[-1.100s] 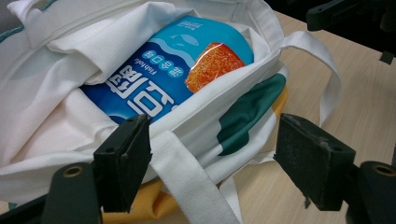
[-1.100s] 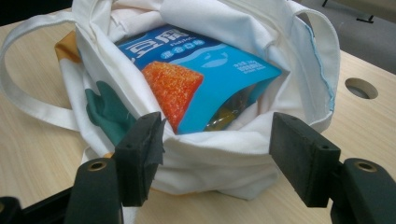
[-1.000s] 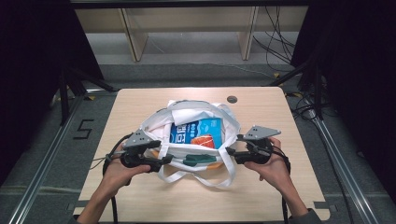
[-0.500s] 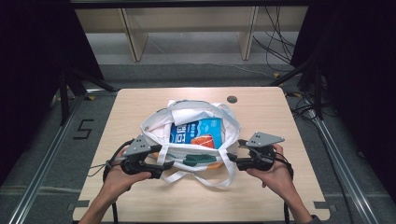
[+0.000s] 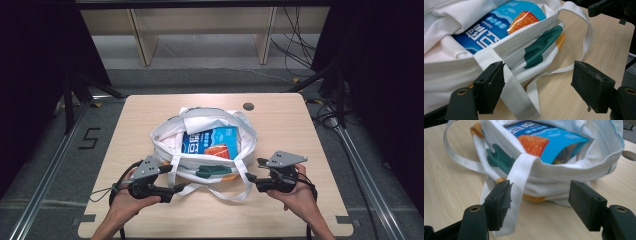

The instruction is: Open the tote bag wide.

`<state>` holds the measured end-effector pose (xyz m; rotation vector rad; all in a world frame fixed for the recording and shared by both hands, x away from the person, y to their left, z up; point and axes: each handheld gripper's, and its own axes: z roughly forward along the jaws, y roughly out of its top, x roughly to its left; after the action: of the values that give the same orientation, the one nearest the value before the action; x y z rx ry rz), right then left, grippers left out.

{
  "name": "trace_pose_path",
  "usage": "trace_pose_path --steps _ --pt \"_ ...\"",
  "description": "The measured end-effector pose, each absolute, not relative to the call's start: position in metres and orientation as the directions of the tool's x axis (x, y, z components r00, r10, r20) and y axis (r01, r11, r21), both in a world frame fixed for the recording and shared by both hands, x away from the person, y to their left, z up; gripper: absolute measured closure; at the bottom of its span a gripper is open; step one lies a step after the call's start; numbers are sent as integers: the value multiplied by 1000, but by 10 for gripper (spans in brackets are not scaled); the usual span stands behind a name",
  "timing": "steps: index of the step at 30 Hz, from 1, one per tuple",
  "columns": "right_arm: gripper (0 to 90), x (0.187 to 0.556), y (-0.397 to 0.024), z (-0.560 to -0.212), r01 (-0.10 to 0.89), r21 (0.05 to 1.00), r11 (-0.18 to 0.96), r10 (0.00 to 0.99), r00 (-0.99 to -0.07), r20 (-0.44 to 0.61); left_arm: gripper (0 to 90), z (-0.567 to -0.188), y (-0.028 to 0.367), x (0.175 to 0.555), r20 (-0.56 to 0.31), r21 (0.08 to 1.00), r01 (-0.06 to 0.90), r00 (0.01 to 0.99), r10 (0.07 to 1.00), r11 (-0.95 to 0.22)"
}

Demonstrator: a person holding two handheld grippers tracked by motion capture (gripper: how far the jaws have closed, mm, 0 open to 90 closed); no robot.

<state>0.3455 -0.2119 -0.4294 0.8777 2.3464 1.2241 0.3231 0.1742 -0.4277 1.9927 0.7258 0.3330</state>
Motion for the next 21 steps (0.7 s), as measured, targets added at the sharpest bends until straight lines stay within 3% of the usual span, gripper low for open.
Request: trace_pose_path --steps 21 --pt "337 320 -228 -453 364 828 427 667 -745 -17 241 -460 184 298 -103 870 380 764 637 -314"
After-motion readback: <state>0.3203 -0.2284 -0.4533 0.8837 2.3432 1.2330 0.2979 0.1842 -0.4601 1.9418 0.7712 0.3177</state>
